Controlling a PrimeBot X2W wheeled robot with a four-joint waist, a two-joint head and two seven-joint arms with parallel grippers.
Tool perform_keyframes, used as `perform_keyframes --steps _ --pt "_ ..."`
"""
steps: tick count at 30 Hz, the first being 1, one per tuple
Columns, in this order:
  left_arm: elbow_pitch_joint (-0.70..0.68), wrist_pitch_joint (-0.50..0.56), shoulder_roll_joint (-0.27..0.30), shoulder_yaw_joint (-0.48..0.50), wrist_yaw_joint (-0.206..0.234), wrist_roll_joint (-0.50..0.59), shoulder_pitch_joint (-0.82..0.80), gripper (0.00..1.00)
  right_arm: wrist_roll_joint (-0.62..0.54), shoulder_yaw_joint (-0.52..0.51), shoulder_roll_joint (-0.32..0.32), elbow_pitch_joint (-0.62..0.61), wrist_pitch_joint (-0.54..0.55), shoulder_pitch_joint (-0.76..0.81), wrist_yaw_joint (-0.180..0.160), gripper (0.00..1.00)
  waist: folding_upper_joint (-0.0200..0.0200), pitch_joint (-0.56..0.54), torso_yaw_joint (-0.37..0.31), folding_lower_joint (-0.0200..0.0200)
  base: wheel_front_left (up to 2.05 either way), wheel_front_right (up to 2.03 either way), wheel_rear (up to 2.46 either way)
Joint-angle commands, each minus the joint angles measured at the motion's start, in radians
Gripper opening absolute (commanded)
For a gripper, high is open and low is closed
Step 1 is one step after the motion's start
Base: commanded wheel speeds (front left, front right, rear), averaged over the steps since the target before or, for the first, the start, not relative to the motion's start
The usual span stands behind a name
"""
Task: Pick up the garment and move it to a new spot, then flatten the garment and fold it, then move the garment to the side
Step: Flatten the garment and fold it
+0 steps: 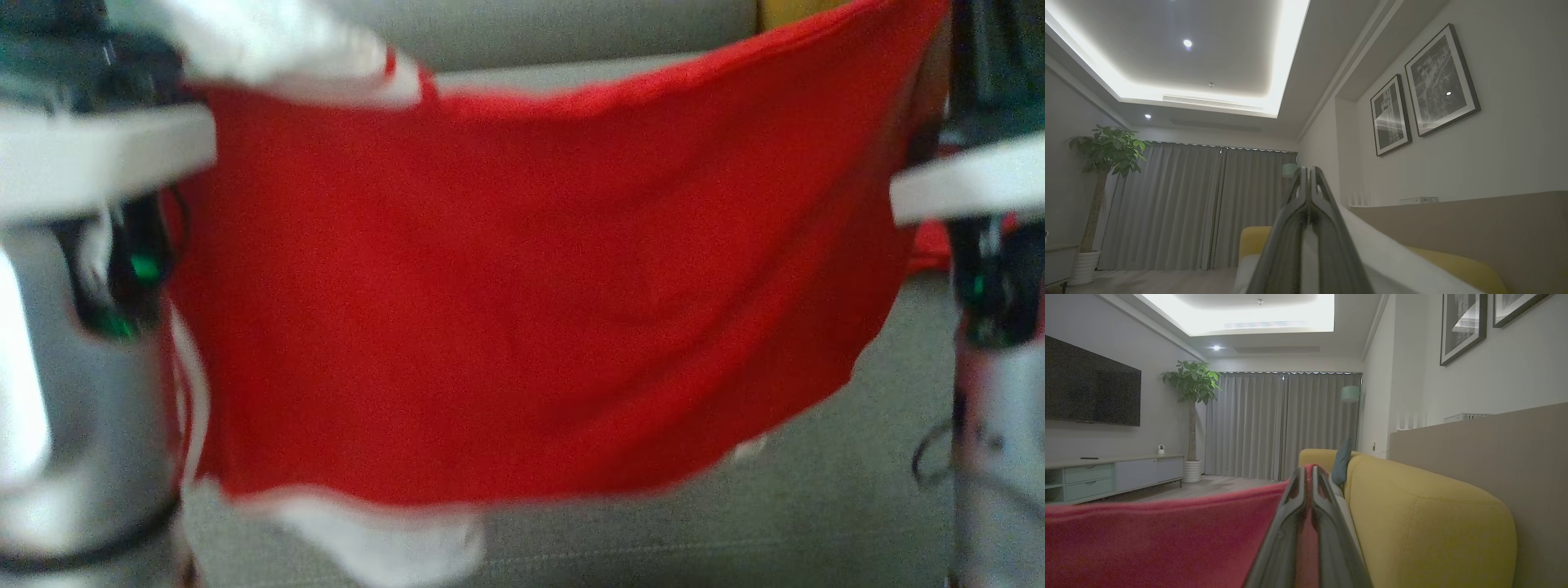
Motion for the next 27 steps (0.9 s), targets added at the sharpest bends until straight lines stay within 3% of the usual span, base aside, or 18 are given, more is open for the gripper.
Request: perform_keyframes --steps 1,6,9,15,21,27 --pt "0.013 0.011 0.047 0.04 -0.008 -0.008 -0.101 0.0 0.004 0.017 0.006 -0.003 0.009 -0.112 0.003 0.0 0.0 0.082 0.002 0.0001 0.0 0.0 0.0" --pt "0.31 0.016 0.097 0.069 -0.042 -0.039 -0.371 0.0 -0.022 0.047 -0.048 0.257 -0.029 -0.417 0.003 0.0 0.0 0.24 0.012 0.0001 0.0 0.0 0.0" --pt "0.48 -0.039 0.135 0.066 -0.054 -0.015 -0.557 0.0 -0.037 0.04 -0.061 0.455 -0.101 -0.631 0.003 0.0 0.0 0.314 0.023 0.0001 0.0 0.0 0.0" --pt "0.728 -0.159 0.124 0.078 -0.049 -0.017 -0.823 0.0 -0.127 0.011 -0.084 0.749 -0.308 -0.954 0.003 0.0 0.0 0.388 0.066 0.0001 0.0 0.0 0.0" --pt "0.812 -0.181 0.099 0.074 -0.074 -0.014 -0.845 0.0 -0.166 0.006 -0.074 0.917 -0.425 -1.011 0.003 0.0 0.0 0.422 0.093 0.0001 0.0 0.0 0.0" --pt "0.786 -0.182 0.072 0.073 -0.098 0.015 -0.698 0.0 -0.12 0.051 -0.087 1.045 -0.441 -0.912 0.003 0.0 0.0 0.442 0.116 0.0001 0.0 0.0 0.0"
